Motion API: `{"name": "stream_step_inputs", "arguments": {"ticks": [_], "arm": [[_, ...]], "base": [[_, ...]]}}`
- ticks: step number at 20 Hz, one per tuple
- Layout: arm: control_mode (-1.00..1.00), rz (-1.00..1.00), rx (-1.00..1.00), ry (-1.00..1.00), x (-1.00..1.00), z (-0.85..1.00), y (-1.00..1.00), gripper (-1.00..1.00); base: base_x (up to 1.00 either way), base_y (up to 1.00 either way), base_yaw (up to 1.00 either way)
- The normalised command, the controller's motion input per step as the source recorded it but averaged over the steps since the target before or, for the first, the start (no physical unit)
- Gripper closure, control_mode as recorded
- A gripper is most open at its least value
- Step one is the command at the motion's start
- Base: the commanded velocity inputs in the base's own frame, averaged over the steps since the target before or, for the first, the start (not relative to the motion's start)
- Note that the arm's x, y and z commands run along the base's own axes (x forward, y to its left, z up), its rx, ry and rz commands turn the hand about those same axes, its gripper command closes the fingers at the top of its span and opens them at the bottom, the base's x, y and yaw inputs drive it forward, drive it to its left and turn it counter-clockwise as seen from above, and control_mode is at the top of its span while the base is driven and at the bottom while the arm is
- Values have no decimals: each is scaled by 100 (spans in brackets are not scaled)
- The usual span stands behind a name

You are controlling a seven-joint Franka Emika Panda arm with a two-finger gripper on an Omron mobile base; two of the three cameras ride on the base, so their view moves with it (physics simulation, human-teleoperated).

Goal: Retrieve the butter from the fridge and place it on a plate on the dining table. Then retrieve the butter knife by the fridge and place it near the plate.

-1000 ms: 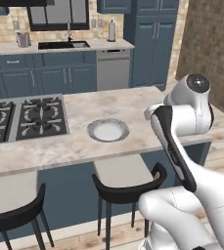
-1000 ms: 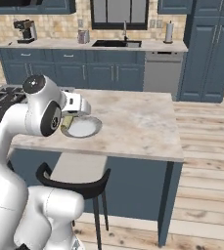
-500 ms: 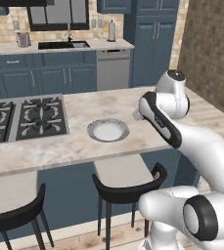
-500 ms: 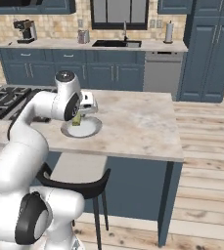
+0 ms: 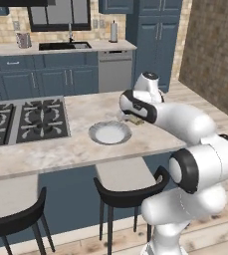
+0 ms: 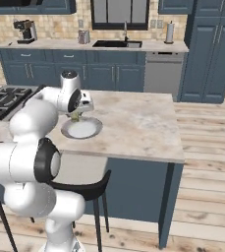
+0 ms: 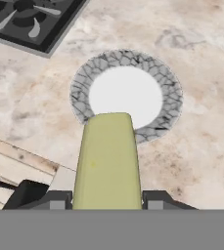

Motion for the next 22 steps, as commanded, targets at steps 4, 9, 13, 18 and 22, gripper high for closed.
{"name": "stream_step_inputs", "arguments": {"ticks": [4, 9, 13, 18, 22], "arm": [[-100, 2, -2, 2, 74, -61, 8, 100], [-100, 0, 0, 0, 61, -56, 11, 100], [-100, 0, 0, 0, 42, -44, 14, 100], [-100, 0, 0, 0, 23, -34, 3, 100], [-100, 0, 0, 0, 5, -33, 1, 100]], "base": [[0, 0, 0], [0, 0, 0], [0, 0, 0], [0, 0, 0], [0, 0, 0]]}}
